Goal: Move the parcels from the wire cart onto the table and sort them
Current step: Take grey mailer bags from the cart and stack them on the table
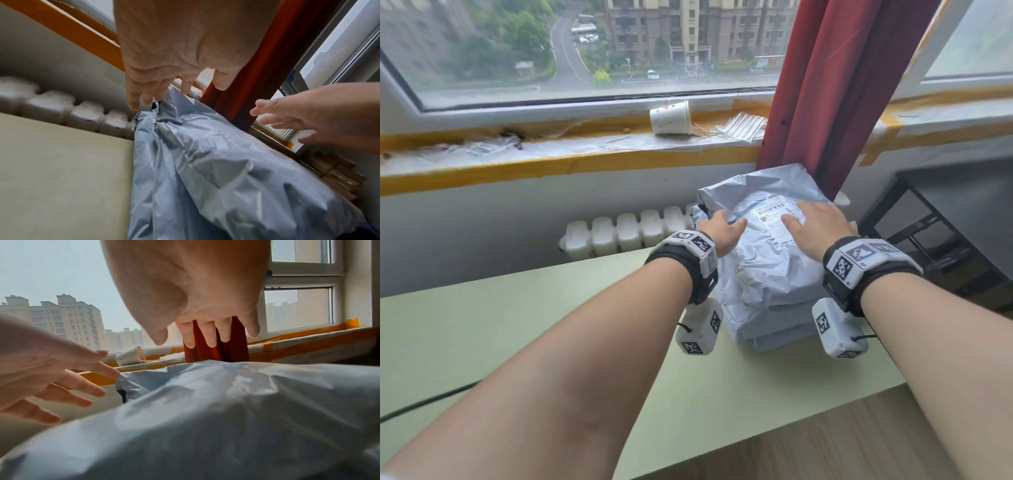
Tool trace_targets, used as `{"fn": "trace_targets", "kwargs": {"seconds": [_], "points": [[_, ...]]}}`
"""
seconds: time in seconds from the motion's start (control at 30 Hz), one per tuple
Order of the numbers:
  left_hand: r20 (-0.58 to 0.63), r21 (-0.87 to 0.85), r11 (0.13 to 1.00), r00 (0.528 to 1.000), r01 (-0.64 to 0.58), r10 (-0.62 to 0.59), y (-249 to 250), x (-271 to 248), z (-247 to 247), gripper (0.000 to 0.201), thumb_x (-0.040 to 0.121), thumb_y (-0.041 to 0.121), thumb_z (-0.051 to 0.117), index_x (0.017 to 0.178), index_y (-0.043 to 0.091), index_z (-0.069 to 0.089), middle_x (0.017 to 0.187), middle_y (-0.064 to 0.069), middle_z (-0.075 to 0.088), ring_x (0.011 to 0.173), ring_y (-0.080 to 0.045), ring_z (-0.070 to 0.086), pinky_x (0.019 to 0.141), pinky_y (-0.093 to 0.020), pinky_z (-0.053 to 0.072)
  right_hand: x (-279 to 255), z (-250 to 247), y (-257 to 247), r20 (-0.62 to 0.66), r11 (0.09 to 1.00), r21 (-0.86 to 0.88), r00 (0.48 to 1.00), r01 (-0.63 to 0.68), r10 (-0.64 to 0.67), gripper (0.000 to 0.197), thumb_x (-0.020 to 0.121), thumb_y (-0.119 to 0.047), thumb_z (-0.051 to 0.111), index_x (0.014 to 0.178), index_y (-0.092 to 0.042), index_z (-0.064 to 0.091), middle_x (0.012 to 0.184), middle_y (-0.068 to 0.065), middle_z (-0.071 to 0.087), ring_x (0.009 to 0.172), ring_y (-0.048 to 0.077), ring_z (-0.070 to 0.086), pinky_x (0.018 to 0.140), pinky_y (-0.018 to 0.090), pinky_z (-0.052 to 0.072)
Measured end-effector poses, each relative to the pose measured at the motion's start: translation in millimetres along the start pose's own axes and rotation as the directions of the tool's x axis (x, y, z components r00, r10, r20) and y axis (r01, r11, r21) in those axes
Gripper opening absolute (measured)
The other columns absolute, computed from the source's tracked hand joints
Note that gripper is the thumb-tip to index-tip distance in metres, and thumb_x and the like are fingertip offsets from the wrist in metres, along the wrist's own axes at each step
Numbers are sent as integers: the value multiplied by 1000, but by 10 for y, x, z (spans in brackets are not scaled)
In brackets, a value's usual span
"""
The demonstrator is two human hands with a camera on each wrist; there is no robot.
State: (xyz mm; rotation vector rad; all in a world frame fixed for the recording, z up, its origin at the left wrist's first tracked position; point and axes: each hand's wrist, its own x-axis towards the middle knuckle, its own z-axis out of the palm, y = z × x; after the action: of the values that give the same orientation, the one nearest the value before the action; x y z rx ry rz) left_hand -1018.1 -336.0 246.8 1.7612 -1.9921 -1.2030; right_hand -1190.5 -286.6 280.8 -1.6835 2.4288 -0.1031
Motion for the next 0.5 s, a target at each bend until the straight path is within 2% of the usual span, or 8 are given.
{"fn": "trace_targets", "kwargs": {"seconds": [0.13, 0.23, 0.3, 0.37, 0.43, 0.5], "points": [[-71, 80, 996, 996, -51, 57, -44, -148, -327, 50, 99, 42, 35, 129, 6, 51, 133, -15, 55, 121, -31, 51, 97, -36, 40, -15, -97, -244, -19, 998, 2, 998, 66, -66, 52, 95, -50, 32, 132, -18, 50, 141, 11, 47, 134, 31, 35, 108, 53, 31], [-101, 126, 992, 994, -25, 38, -181, -300, -571, 50, 95, 48, 34, 119, 10, 57, 124, -15, 61, 110, -33, 57, 92, -38, 43, -74, -169, -521, -35, 993, 17, 992, 118, -118, 48, 95, -45, 34, 125, -15, 55, 135, 14, 52, 129, 32, 41, 104, 50, 36], [-130, 137, 991, 991, -3, 21, -283, -432, -755, 48, 94, 47, 35, 120, 14, 58, 124, -13, 61, 112, -33, 57, 94, -38, 44, -131, -215, -741, -30, 989, 33, 989, 144, -143, 47, 96, -44, 34, 123, -14, 56, 132, 15, 55, 125, 33, 46, 102, 47, 39], [-167, 156, 988, 986, 11, 16, -412, -580, -960, 43, 96, 43, 37, 122, 14, 58, 128, -11, 59, 116, -31, 55, 97, -36, 43, -194, -248, -990, -26, 981, 28, 981, 194, -194, 40, 97, -42, 35, 105, -12, 59, 122, 17, 60, 114, 34, 53, 94, 41, 43], [-208, 172, 984, 978, 39, -2, -579, -745, -1165, 44, 98, 41, 39, 130, 14, 52, 135, -9, 54, 124, -28, 50, 103, -36, 40, -274, -262, -1271, -19, 969, 12, 969, 247, -247, 32, 97, -38, 36, 89, -13, 53, 111, 17, 63, 99, 33, 55, 82, 38, 42], [-241, 173, 982, 970, 73, -30, -769, -936, -1370, 44, 97, 38, 41, 134, 15, 48, 139, -8, 50, 127, -27, 48, 106, -36, 38, -388, -268, -1579, 3, 957, -1, 957, 288, -288, 32, 97, -37, 36, 93, -13, 57, 109, 15, 64, 96, 32, 55, 80, 36, 44]]}}
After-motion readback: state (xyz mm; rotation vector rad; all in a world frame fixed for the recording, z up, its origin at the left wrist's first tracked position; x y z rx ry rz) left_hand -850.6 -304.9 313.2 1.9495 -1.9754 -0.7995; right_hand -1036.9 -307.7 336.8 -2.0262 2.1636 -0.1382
